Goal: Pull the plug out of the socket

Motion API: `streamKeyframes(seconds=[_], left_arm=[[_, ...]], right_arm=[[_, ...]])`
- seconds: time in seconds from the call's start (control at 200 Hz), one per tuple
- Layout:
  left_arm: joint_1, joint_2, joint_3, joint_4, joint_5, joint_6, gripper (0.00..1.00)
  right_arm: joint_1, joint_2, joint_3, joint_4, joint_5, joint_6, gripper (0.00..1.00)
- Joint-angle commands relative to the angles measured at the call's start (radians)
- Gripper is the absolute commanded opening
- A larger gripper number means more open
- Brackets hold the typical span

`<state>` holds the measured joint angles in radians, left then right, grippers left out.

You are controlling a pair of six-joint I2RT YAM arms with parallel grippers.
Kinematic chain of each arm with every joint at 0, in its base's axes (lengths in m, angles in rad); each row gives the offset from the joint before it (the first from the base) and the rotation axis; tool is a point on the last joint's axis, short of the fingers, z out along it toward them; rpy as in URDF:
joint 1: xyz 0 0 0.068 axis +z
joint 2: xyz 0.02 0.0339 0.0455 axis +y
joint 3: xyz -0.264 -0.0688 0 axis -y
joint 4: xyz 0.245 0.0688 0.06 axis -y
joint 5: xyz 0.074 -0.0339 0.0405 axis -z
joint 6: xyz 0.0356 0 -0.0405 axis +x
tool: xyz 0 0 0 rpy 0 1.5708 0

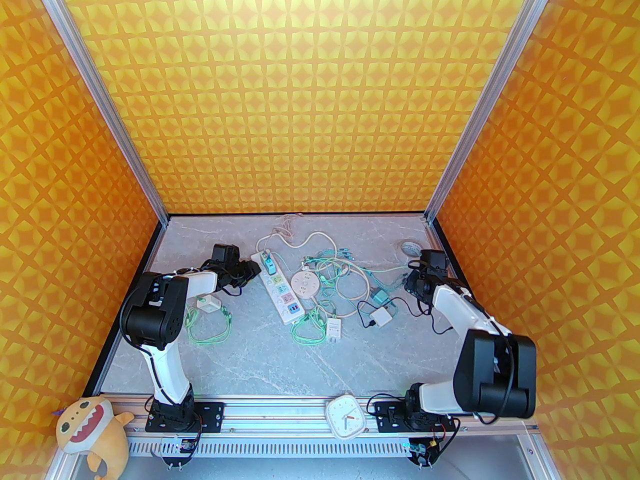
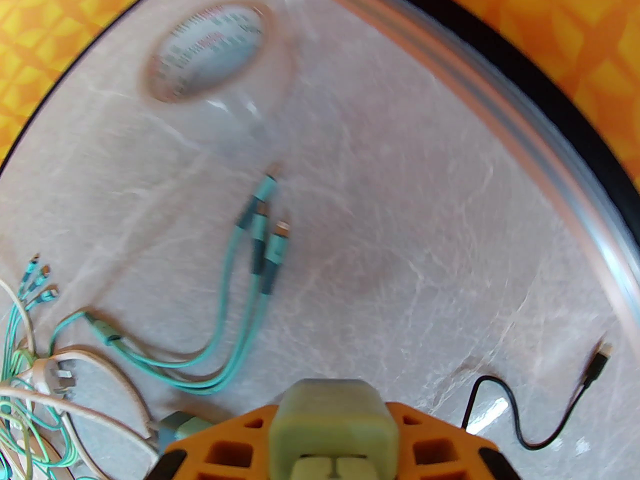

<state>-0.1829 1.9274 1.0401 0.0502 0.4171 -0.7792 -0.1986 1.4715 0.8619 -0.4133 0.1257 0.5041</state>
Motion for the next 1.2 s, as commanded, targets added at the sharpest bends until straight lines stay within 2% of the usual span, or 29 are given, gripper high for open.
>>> streamKeyframes(seconds=[0.0,0.2,0.385,0.63,0.69,0.795,1.195], left_arm=[[-0.009,-0.002,-0.023,-0.092,-0.043,0.026,0.37],[-0.009,-0.003,-0.024,-0.094,-0.044,0.026,0.37],[-0.009,-0.002,-0.022,-0.094,-0.044,0.026,0.36],[-0.009,-0.007,-0.023,-0.097,-0.043,0.029,0.37],[-0.009,-0.007,-0.023,-0.096,-0.043,0.028,0.37],[-0.009,-0.008,-0.022,-0.097,-0.043,0.029,0.37],[-0.009,-0.002,-0.022,-0.094,-0.044,0.027,0.37]], right_arm=[[-0.029,0.045,-0.015,0.036,-0.066,0.041,0.15],[-0.048,0.090,-0.024,0.048,-0.096,0.051,0.16],[-0.051,0.107,-0.012,0.024,-0.110,0.052,0.24],[-0.051,0.110,-0.012,0.017,-0.125,0.053,0.27],[-0.050,0.108,-0.012,0.010,-0.124,0.053,0.31],[-0.051,0.093,-0.010,-0.010,-0.121,0.048,0.53],[-0.050,-0.021,0.012,-0.091,-0.125,0.026,0.59]])
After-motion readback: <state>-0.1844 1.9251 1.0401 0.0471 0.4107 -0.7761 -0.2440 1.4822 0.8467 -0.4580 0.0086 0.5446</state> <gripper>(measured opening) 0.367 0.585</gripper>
